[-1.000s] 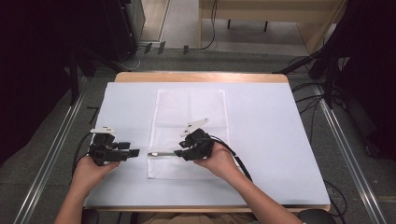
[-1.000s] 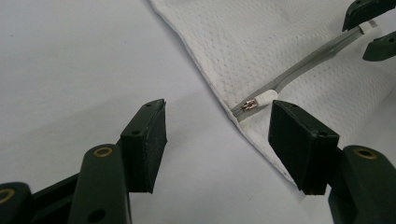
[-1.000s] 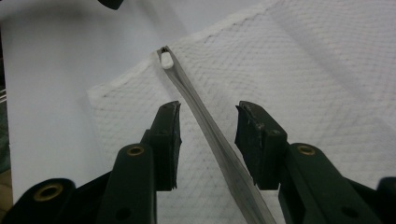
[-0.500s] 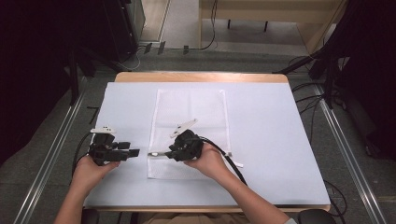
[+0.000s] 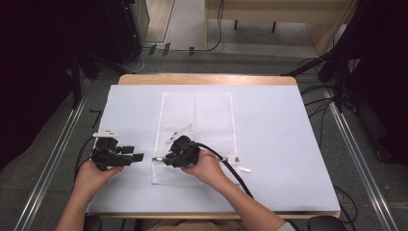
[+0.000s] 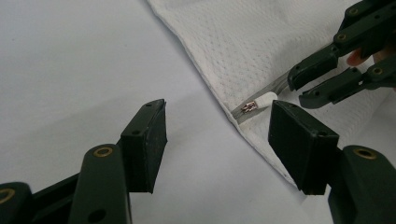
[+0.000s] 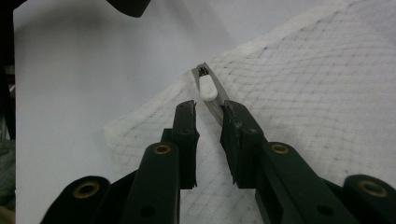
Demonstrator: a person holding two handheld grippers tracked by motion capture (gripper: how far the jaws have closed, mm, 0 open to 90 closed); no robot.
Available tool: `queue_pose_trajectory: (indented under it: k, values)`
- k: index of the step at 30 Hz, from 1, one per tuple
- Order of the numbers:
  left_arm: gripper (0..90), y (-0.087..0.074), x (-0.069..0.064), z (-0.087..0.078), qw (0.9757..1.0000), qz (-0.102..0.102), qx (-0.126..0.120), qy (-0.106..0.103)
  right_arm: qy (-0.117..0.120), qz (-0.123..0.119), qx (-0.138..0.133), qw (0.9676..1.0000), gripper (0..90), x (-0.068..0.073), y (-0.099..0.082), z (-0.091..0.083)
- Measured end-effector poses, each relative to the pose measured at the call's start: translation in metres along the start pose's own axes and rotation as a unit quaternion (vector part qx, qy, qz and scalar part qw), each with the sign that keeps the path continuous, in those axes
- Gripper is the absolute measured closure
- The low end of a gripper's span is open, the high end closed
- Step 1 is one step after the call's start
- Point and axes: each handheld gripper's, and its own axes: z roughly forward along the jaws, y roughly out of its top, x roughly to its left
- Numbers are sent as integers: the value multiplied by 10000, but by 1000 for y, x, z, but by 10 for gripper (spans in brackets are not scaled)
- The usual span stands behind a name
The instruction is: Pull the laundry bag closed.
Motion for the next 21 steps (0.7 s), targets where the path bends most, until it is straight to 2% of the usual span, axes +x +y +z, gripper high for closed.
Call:
queue_pose_trajectory:
  k: [9,16,21]
  values:
    - [376,0,0,1,10000,14,21,-17,35,-23,115,9999,785,3,2,14]
    - [376,0,0,1,10000,15,24,-24,0,127,153,9998,783,-1,4,16]
    - [376,0,0,0,10000,5,2,-17,12,150,125,9998,769,-4,4,16]
